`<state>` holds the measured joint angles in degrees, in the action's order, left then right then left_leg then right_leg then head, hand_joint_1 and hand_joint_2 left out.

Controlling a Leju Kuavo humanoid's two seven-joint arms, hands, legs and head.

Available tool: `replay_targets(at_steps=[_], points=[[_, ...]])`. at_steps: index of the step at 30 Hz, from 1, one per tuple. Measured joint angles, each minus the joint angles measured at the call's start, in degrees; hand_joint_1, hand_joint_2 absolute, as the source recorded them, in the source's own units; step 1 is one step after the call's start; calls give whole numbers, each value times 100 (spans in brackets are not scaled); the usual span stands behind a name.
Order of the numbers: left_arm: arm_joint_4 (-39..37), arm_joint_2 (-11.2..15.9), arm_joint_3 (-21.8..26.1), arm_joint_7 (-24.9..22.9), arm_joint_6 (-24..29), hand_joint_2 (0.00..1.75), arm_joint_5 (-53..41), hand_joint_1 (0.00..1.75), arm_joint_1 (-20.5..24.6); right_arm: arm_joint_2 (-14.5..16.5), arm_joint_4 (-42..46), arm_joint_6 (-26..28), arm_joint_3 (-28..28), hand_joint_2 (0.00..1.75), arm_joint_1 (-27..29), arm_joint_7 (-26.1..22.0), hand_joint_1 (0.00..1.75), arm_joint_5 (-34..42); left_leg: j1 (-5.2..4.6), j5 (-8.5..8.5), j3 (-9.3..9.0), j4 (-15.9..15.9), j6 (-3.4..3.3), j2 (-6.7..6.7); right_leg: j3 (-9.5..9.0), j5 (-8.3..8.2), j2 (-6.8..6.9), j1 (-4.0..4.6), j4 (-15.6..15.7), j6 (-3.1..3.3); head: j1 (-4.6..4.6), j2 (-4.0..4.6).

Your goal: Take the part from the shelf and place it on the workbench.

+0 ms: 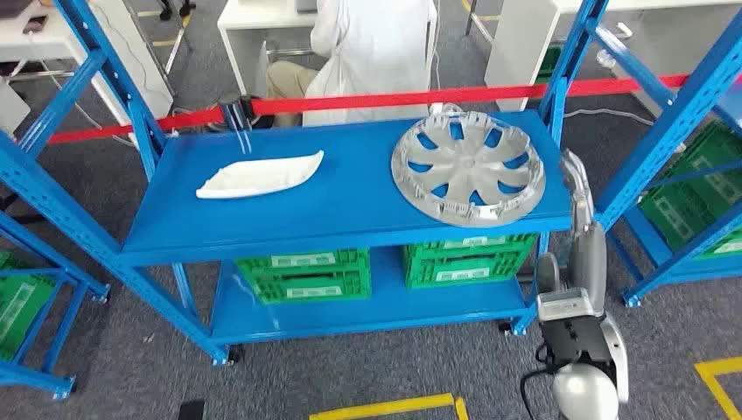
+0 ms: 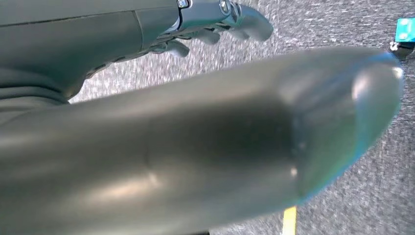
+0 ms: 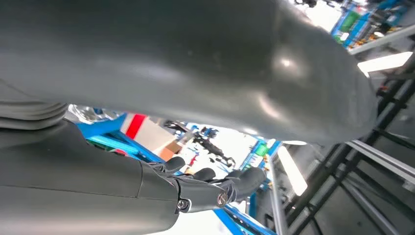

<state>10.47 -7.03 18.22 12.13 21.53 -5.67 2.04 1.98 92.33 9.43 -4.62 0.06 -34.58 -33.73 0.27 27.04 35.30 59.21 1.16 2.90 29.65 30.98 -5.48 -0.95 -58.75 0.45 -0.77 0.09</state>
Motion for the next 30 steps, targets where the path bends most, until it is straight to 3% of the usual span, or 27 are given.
replay_targets(at_steps=[2,4,5,7,9,10,11,13,14,16,19,21,23,25,26,28,30], points=[[1,-2,1,1,-1,0,2,0,-1,1,1,1,4,0,4,-2,0,2,3,-43,-38,-22,-44,-40,-12,-16,-10,9,-14,-30,3,0],[4,-4,3,4,-2,0,3,0,1,1,1,3,15,0,0,-5,0,4,18,-71,-133,-73,-126,-125,59,-21,135,25,-186,-76,14,0],[7,-3,5,6,-2,0,3,0,5,2,1,4,20,0,-12,-6,0,4,22,-54,-179,-90,-161,-167,184,20,254,31,-395,-91,21,0],[9,3,11,8,-3,0,3,0,5,2,1,4,23,0,-21,-7,0,4,14,12,-240,-105,-215,-261,632,250,454,43,-1068,-123,36,0],[9,3,14,7,-3,0,3,0,-3,2,0,3,23,0,-8,-4,0,4,-5,98,-310,-103,-232,-364,1067,443,495,44,-1594,-136,37,0],[9,3,15,7,-3,0,3,0,-5,1,-1,3,24,0,-4,-3,0,4,-14,144,-363,-102,-233,-412,1153,373,503,47,-1593,-128,37,0],[9,3,16,8,-3,0,3,0,-4,1,-1,2,25,0,-3,-7,0,8,-22,194,-429,-102,-230,-457,1127,175,516,54,-1387,-111,38,0],[8,-1,22,27,-4,0,3,0,4,1,-1,-2,26,0,-4,-45,0,35,-35,294,-557,-103,-211,-520,860,-331,584,92,-619,-42,33,0],[9,-5,27,42,-5,0,3,0,13,1,0,-7,27,0,-7,-71,0,55,-41,336,-596,-103,-191,-542,746,-424,622,121,-312,-7,30,0],[10,-13,38,73,-9,0,3,0,32,2,1,-14,32,0,-9,-104,0,85,-50,381,-630,-97,-132,-582,662,-418,664,165,-60,53,16,0],[12,-26,43,87,-15,0,-9,0,41,4,19,-6,50,0,-6,-110,0,91,-52,409,-681,27,-28,-542,515,-452,619,118,30,132,10,0],[10,-30,43,49,-14,0,-47,0,55,16,54,13,55,0,0,-113,0,84,-35,538,-465,458,19,-412,379,-424,602,75,62,180,-8,0],[3,-29,43,-34,4,0,-77,0,56,30,85,1,54,0,10,-124,0,61,-4,787,-23,1145,73,-330,316,-364,573,59,65,201,-19,0],[-3,-26,52,-192,58,0,-51,0,34,36,82,-94,20,0,-24,-131,0,-20,31,894,313,1457,124,-321,247,-294,517,43,65,185,-18,0],[-6,-28,64,-290,91,0,-23,0,23,36,48,-139,-23,0,-85,-117,0,-88,48,767,348,1330,142,-321,197,-257,483,29,64,167,-20,0],[-11,-54,90,-455,144,0,20,0,8,26,-73,-143,-134,0,-261,-51,0,-240,81,212,201,637,165,-319,97,-174,432,2,62,110,-24,0],[-20,-120,103,-546,184,0,41,0,10,-15,-192,-104,-220,0,-403,60,0,-339,85,-99,67,86,124,-312,49,-95,411,2,48,28,-45,0]])
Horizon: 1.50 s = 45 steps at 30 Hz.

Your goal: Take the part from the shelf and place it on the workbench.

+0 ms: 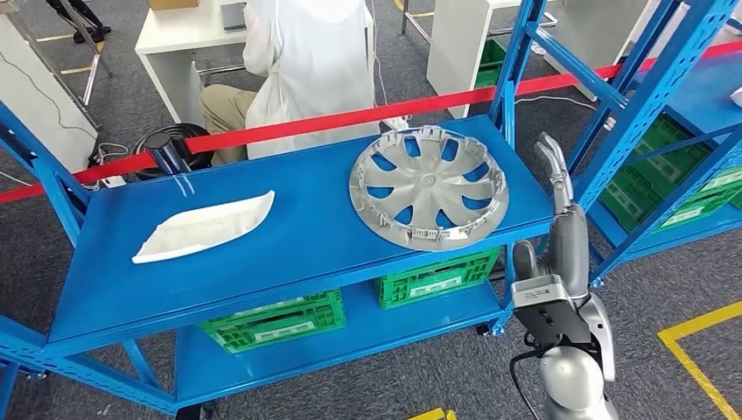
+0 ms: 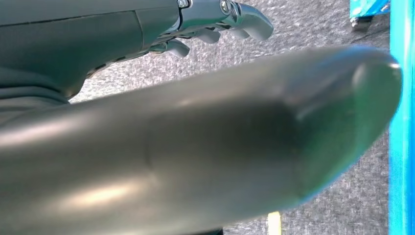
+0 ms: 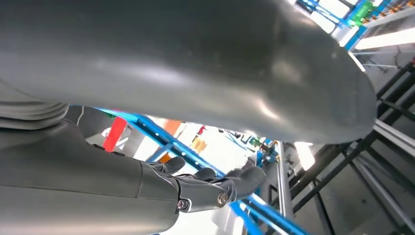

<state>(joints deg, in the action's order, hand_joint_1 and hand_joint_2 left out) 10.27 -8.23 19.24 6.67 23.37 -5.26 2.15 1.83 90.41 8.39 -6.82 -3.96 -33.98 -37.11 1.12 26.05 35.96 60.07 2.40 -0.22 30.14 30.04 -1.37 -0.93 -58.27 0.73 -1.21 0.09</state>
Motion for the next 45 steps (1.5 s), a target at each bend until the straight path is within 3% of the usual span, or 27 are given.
replay_targets(at_steps=[5,7,9,10,11,12,14,16,19,24,31,37,45], points=[[-8,-137,37,49,34,0,-34,0,-33,-245,-19,-26,-90,0,68,267,0,-49,-16,-31,-77,-102,-221,29,0,170,44,-8,-138,-178,-15,0],[-8,-150,38,65,1,0,-126,0,-30,-339,29,-31,-120,0,163,325,0,-56,-14,7,-125,-116,-289,25,323,446,84,-6,-753,-213,-10,0],[-8,-154,38,116,-62,0,-179,0,-34,-408,71,-56,-156,0,288,410,0,-97,-31,53,-156,-115,-327,18,821,696,94,-3,-1527,-219,-11,0],[-8,-154,38,164,-104,0,-187,0,-40,-442,92,-70,-174,0,356,458,0,-140,-42,76,-175,-114,-335,18,976,675,95,-2,-1700,-210,-11,0],[-8,-154,38,214,-141,0,-187,0,-45,-473,114,-78,-190,0,413,497,0,-192,-52,100,-202,-113,-338,21,1021,536,96,2,-1650,-193,-11,0],[-8,-153,38,249,-167,0,-190,0,-49,-505,131,-79,-209,0,451,526,0,-249,-60,125,-238,-113,-334,23,941,296,99,10,-1366,-165,-11,0],[-9,-154,38,275,-191,0,-206,0,-49,-558,147,-75,-252,87,472,563,0,-357,-80,177,-303,-110,-307,27,617,-164,123,51,-546,-88,-13,0],[-10,-153,38,266,-209,0,-234,0,-44,-593,144,-69,-316,175,455,574,0,-449,-105,226,-320,-100,-285,25,433,-333,142,78,-86,-81,-16,0],[-12,-148,38,203,-214,0,-251,0,-42,-643,84,-139,-436,175,363,535,0,-537,-118,253,-319,-123,-280,6,422,-326,116,83,-40,-120,-19,0],[-12,-153,38,143,-180,0,-221,0,-34,-743,-214,-296,-570,175,71,453,0,-500,-116,223,-362,-187,-221,5,418,-314,109,87,-42,-76,-18,0],[-15,-182,38,44,-93,0,-233,0,-31,-848,-829,-697,-798,175,-522,156,0,-436,-109,222,-372,-206,-189,3,418,-304,101,86,-47,-54,-16,0],[-22,-244,45,-89,10,0,-193,0,-33,-857,-1840,-716,-1142,175,-1372,-39,0,-495,-111,221,-393,-203,-189,7,408,-307,103,86,-46,-53,-17,0],[-30,-270,91,-128,54,0,-129,0,-40,-846,-2574,-782,-1416,175,-1796,-92,0,-510,-115,221,-403,-202,-190,15,400,-309,109,85,-39,-53,-16,0]])
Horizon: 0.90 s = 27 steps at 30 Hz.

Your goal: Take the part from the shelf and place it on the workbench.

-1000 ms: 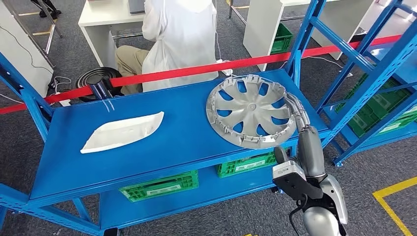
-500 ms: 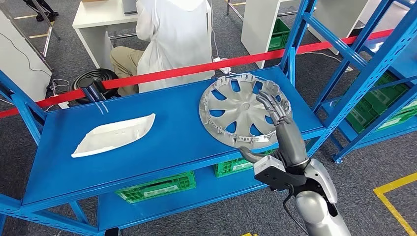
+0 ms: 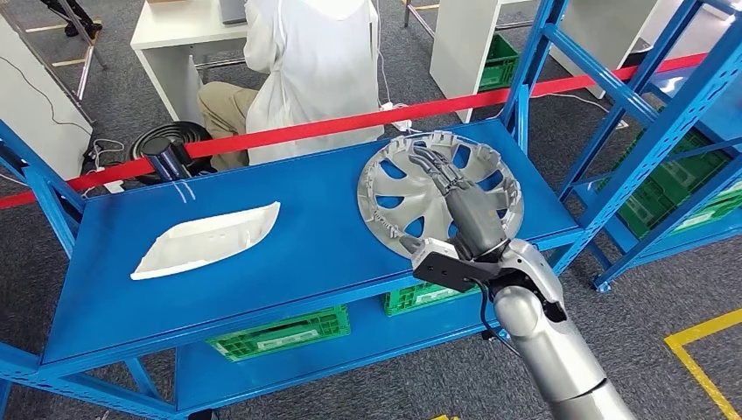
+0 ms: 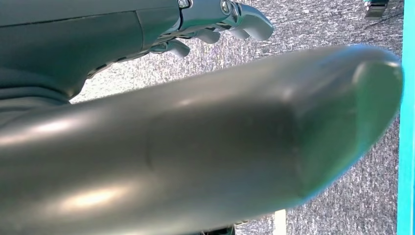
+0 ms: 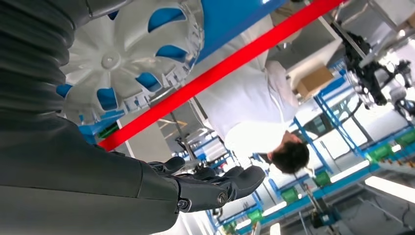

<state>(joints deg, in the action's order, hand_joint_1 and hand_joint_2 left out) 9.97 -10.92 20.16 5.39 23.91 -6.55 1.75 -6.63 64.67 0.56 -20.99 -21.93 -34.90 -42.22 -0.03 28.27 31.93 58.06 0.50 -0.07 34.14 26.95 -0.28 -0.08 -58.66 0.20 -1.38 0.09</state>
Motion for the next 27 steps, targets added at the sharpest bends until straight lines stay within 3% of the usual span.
replay_targets(at_steps=[12,18,27], points=[[-3,-19,45,-57,-26,0,-33,0,4,318,-2586,-923,-767,175,-1747,-24,0,-105,1,-8,-8,2,2,3,-5,-10,2,0,2,1,-1,0],[-5,-20,47,-43,-76,0,-86,0,-11,374,-3480,-854,-950,175,-1897,-36,0,-51,1,-6,-6,1,2,9,-9,-9,6,1,5,1,0,0],[-5,-3,53,81,-125,0,-69,0,-23,481,-4136,-896,-1114,175,-1932,195,0,-44,1,-6,-5,2,1,8,-10,-9,6,0,9,0,0,0]])
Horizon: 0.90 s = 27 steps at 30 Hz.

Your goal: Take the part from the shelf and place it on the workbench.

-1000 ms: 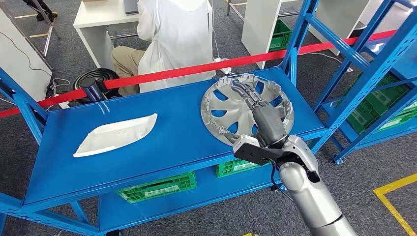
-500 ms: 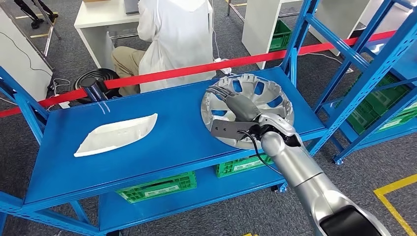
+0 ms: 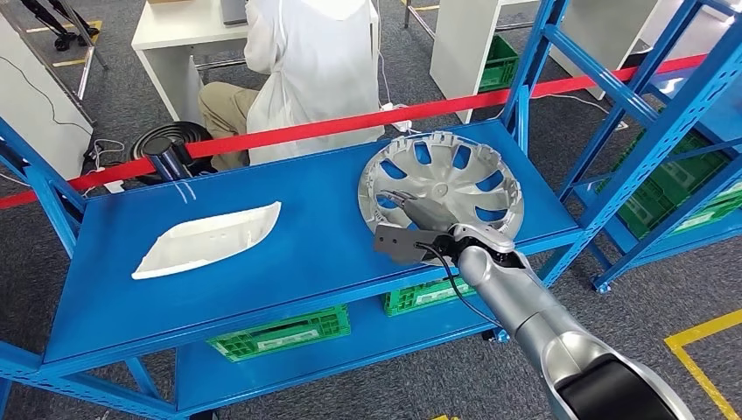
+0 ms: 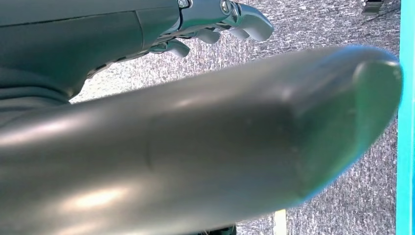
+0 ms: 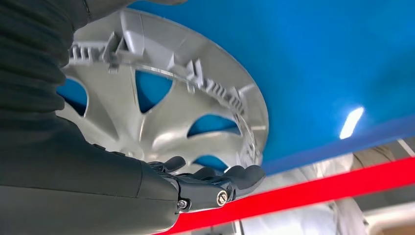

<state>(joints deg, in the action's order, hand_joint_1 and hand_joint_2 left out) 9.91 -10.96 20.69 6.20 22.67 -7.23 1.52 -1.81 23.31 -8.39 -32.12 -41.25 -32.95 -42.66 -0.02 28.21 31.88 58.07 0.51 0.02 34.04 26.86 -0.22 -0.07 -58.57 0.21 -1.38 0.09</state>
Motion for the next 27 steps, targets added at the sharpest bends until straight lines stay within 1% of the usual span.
replay_targets(at_steps=[6,10,13,20,27], points=[[-1,-2,1,-63,14,0,11,0,0,100,-194,15,-72,175,-9,91,0,43,1,0,-1,0,0,0,0,0,-1,0,0,0,-2,0],[-2,-2,1,-68,16,0,11,0,-2,117,-298,-106,-37,175,-3,104,0,362,0,0,-1,0,0,-1,1,0,-1,0,0,0,-1,0],[-3,-2,8,-51,25,0,16,0,-11,96,-364,-89,26,175,4,227,0,447,-1,0,-2,0,0,-1,1,0,-2,0,1,0,-1,0],[-3,-2,67,-1,42,0,65,0,-28,-51,-455,123,37,175,2,517,0,323,-1,0,-2,2,0,-2,1,-1,-3,0,4,-1,-1,0],[-8,-3,95,-16,42,0,56,0,-31,-438,-513,291,42,175,12,602,0,274,-2,3,-1,4,-4,-3,-1,-3,-4,-1,5,-4,-1,0]])
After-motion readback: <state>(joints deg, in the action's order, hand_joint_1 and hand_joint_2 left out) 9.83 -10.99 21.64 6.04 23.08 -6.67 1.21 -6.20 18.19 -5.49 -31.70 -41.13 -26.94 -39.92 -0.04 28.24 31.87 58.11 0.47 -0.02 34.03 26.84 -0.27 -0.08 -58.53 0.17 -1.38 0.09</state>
